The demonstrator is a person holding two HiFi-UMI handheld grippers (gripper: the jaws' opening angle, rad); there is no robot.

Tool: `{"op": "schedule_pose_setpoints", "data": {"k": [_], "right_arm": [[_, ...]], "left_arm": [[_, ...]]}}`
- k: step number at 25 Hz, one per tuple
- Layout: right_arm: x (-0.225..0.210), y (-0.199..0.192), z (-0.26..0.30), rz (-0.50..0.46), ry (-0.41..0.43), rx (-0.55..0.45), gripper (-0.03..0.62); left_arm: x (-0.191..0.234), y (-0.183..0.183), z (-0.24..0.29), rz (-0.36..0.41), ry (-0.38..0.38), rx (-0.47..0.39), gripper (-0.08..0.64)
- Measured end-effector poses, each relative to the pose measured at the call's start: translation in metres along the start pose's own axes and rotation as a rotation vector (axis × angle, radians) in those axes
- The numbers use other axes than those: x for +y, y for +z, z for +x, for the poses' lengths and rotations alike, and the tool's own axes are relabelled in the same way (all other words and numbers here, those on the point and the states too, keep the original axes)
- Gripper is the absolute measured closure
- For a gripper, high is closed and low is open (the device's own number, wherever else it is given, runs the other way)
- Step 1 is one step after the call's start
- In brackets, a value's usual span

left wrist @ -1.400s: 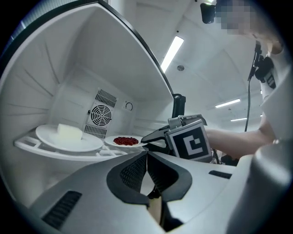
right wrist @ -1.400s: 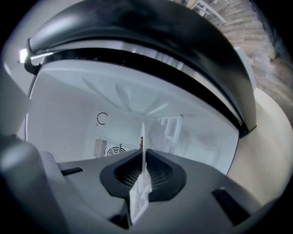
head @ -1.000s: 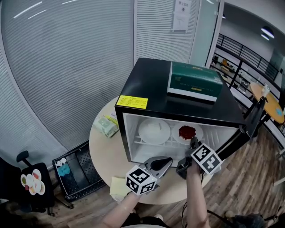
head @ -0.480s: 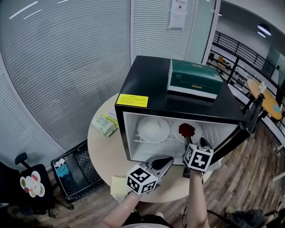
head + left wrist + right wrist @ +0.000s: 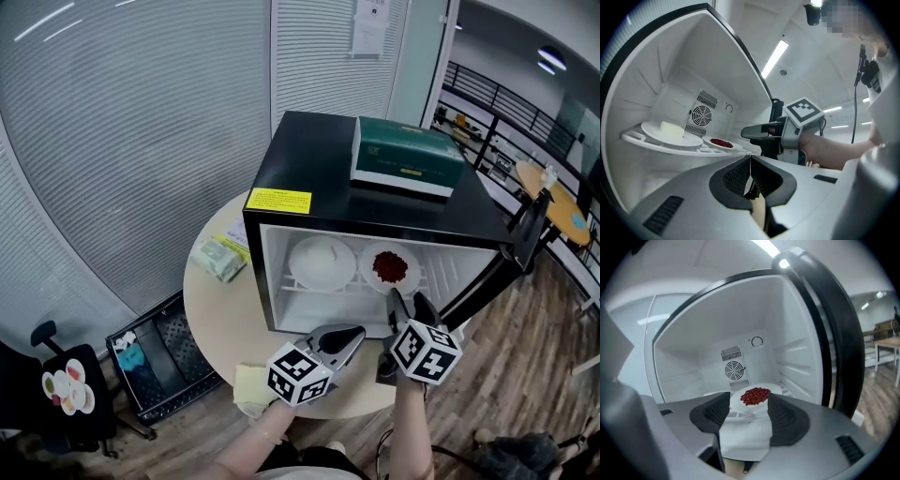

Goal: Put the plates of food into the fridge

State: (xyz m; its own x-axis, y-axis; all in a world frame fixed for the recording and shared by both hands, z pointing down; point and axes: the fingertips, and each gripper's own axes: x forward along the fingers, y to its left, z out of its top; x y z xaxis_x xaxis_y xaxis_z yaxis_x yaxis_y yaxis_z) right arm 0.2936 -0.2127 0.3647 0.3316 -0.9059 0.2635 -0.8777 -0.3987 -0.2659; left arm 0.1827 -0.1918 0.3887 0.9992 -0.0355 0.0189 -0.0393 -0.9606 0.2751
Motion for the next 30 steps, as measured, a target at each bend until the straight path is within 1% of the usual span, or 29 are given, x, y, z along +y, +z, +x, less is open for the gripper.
{"op": "schedule_pose_setpoints", "data": {"k": [2, 4, 5, 6, 7, 9, 12, 14, 16, 17, 20, 22, 25, 30], "right_arm": [[0.008, -0.008, -0.01, 0.092, 0.066, -0.002, 0.334], [0.014, -0.014, -0.02, 0.145, 0.102, -0.003, 0.343], [0.015, -0.017, -0.026, 0.159, 0.102, -0.008, 0.379], [0.015, -0.019, -0.032, 0.162, 0.093, -0.017, 0.465], [0.013, -0.021, -0.037, 0.156, 0.084, -0.026, 0.533], [0.014, -0.025, -0.047, 0.141, 0.092, -0.039, 0.566], [0.023, -0.036, -0.065, 0.119, 0.158, -0.065, 0.583], [0.033, -0.054, -0.081, 0.035, 0.183, -0.072, 0.583], [0.041, -0.082, -0.1, -0.057, 0.184, -0.06, 0.584], [0.042, -0.098, -0.11, -0.077, 0.179, -0.049, 0.584], [0.042, -0.143, -0.139, -0.07, 0.154, 0.004, 0.584], [0.044, -0.16, -0.152, -0.082, 0.156, 0.033, 0.584], [0.045, -0.161, -0.161, -0.104, 0.174, 0.023, 0.584], [0.043, -0.162, -0.171, -0.112, 0.173, 0.009, 0.583]], "left_arm": [[-0.003, -0.002, -0.002, 0.003, 0.002, 0.005, 0.555], [-0.006, -0.004, -0.004, 0.005, 0.005, 0.007, 0.555], [-0.009, -0.004, -0.005, 0.008, 0.008, 0.005, 0.555], [-0.011, -0.004, -0.006, 0.013, 0.012, 0.002, 0.555], [-0.015, -0.004, -0.007, 0.017, 0.015, -0.001, 0.555], [-0.022, -0.005, -0.01, 0.022, 0.021, -0.003, 0.555], [-0.03, -0.009, -0.016, 0.029, 0.033, 0.0, 0.555], [-0.037, -0.016, -0.022, 0.032, 0.042, 0.004, 0.555], [-0.045, -0.028, -0.032, 0.03, 0.049, 0.018, 0.555], [-0.048, -0.034, -0.037, 0.025, 0.056, 0.027, 0.555], [-0.056, -0.049, -0.056, -0.007, 0.095, 0.035, 0.555], [-0.06, -0.056, -0.068, -0.032, 0.132, 0.026, 0.555], [-0.064, -0.061, -0.082, -0.035, 0.176, 0.023, 0.555], [-0.068, -0.069, -0.095, -0.034, 0.245, 0.014, 0.556]]}}
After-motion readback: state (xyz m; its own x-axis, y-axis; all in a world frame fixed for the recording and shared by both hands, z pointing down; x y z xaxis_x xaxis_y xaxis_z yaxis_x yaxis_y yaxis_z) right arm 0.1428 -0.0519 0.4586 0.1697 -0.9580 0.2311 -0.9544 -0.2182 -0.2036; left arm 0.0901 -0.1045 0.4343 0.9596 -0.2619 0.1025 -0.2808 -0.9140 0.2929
